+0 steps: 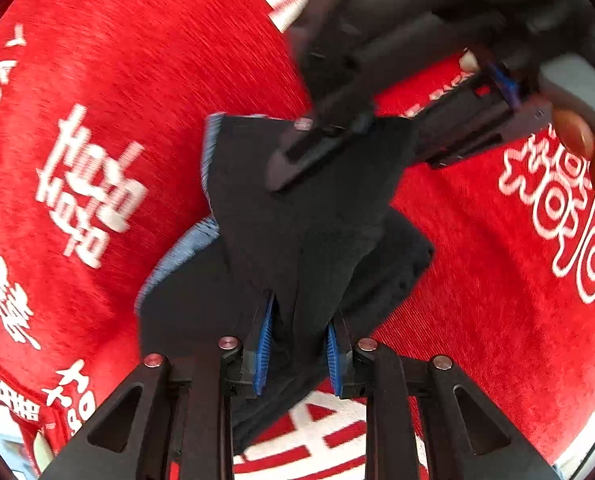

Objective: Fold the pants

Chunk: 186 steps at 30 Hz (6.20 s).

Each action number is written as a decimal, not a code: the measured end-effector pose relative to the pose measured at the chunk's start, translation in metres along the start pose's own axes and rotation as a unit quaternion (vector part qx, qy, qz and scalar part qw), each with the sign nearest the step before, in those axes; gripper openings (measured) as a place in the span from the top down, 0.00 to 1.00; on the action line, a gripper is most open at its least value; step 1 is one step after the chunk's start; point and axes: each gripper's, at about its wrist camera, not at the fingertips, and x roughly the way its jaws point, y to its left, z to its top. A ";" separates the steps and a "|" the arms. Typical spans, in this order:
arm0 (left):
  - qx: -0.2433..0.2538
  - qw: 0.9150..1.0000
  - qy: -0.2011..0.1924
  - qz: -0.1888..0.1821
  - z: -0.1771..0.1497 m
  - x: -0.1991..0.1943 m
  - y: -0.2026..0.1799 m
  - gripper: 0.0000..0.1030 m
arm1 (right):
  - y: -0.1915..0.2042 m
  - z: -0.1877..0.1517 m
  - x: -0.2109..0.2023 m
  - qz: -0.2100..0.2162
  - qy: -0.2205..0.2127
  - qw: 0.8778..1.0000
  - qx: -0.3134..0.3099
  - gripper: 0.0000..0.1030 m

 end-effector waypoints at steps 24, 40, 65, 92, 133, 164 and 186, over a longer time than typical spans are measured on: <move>-0.208 0.974 0.073 -0.045 -0.049 0.017 0.149 0.37 | 0.010 -0.021 0.000 -0.280 0.018 0.960 -0.017 0.37; -0.335 0.931 0.124 -0.081 -0.076 0.059 0.174 0.37 | 0.066 -0.015 0.039 -0.343 0.001 0.931 -0.127 0.62; -0.240 0.958 0.101 -0.117 -0.044 0.059 0.094 0.37 | 0.008 -0.019 0.012 -0.180 0.021 0.982 -0.047 0.65; -0.249 0.953 0.108 -0.137 -0.045 0.057 0.096 0.30 | 0.027 -0.038 0.024 -0.266 0.031 0.961 -0.068 0.52; -0.318 0.927 0.065 -0.189 -0.080 0.050 0.207 0.04 | 0.019 -0.020 0.029 -0.234 0.027 0.968 -0.091 0.21; -0.324 0.882 0.092 -0.330 -0.094 0.121 0.226 0.41 | -0.038 0.029 0.058 -0.057 0.100 0.993 -0.011 0.53; -0.333 0.882 0.112 -0.314 -0.146 0.027 0.168 0.45 | -0.015 -0.077 0.003 -0.037 0.108 0.993 0.009 0.58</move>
